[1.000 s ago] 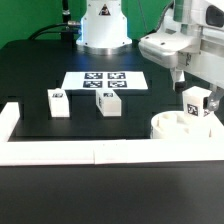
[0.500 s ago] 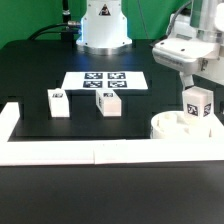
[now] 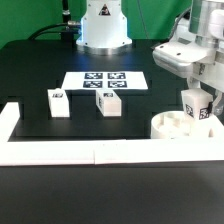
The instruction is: Assemble stool
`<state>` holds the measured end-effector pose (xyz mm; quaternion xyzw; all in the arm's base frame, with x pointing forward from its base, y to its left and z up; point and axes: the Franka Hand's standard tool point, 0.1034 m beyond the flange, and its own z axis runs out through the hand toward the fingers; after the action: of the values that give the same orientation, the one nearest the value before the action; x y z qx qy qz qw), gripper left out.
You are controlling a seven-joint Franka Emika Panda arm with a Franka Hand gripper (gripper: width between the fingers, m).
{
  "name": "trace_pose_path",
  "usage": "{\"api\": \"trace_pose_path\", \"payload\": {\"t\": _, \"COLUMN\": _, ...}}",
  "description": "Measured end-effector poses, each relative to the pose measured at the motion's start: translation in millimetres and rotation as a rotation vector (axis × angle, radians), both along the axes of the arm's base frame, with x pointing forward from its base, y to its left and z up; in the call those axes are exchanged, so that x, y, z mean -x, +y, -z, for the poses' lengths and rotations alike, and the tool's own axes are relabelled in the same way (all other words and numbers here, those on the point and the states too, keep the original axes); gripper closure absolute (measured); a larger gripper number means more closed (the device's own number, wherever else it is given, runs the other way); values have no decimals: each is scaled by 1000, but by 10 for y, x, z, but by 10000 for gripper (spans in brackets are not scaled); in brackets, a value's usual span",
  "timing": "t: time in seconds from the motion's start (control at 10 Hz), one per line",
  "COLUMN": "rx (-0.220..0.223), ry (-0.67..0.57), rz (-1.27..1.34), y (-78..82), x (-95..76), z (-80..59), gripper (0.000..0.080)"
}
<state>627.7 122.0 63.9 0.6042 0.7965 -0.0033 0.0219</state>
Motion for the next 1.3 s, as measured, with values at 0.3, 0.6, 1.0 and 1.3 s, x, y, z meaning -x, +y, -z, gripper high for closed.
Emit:
{"api": "trace_pose_path", "payload": {"t": 0.3, "rx": -7, "ry": -6, "rz": 210, "y": -5, "x": 1, "z": 5, "gripper": 465}}
{"api": "trace_pose_path", "payload": {"t": 0.6, "rx": -2, "ry": 6, "rz": 707, "y": 4, "x": -51, "z": 13, "gripper": 465}}
{"api": "trace_pose_path", "payload": {"t": 1.0, "rx": 19, "ry": 75, "rz": 1186, "y": 12, "x": -86, "z": 9, "gripper": 463}}
{"api": "trace_pose_path", "payload": {"t": 1.3, "rx": 27, "ry": 65, "rz": 1384, "y": 3, "x": -88, "z": 10, "gripper": 463}}
